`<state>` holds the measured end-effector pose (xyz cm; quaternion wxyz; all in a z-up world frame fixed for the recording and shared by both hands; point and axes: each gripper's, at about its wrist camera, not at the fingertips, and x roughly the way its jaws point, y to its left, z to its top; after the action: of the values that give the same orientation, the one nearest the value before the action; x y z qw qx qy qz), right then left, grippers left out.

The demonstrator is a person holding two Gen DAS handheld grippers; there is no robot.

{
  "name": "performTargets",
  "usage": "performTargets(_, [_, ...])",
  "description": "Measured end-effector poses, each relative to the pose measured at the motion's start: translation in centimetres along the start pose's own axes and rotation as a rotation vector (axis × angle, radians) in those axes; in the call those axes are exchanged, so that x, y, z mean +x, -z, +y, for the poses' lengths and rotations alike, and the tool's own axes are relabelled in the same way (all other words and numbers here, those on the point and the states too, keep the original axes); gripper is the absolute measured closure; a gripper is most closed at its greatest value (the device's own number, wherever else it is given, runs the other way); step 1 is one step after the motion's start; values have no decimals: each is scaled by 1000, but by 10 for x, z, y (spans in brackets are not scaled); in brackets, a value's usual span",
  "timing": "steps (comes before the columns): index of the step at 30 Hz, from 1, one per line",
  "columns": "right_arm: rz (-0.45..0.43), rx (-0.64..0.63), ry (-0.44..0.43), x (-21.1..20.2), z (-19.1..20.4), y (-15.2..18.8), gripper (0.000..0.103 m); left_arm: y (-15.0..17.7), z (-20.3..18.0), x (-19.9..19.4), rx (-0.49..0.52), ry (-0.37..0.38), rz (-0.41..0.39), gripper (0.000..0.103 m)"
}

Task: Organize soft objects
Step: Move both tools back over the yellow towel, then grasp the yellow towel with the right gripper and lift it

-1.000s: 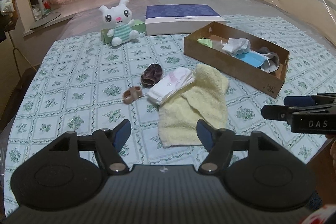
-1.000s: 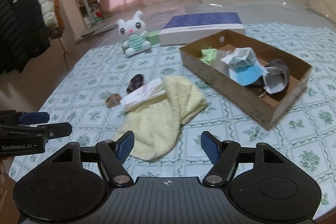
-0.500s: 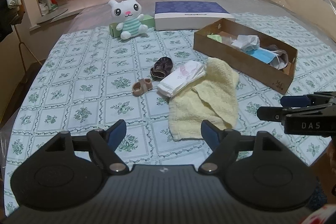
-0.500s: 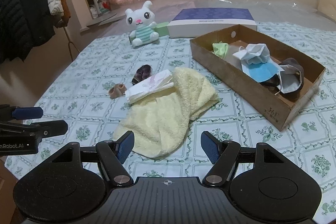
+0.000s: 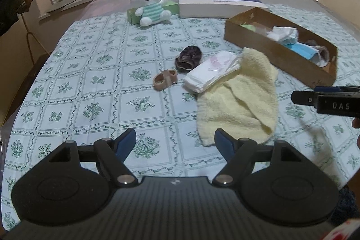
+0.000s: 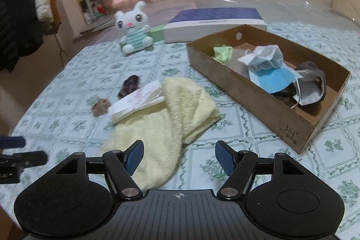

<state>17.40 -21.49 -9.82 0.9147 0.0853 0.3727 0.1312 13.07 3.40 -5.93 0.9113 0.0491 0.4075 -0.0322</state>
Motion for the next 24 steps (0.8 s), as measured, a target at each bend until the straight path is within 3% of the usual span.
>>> performTargets(8, [-4, 108, -4, 58, -22, -4, 33, -6, 10, 27, -22, -21, 25, 30])
performTargets(19, [-46, 174, -27, 102, -39, -12, 34, -10, 16, 61, -32, -31, 66, 35])
performTargets(22, [-70, 119, -65, 101, -37, -9, 85, -10, 16, 65, -32, -31, 71, 36])
performTargets(24, [-89, 94, -60, 93, -37, -8, 87, -9, 16, 66, -32, -30, 73, 38])
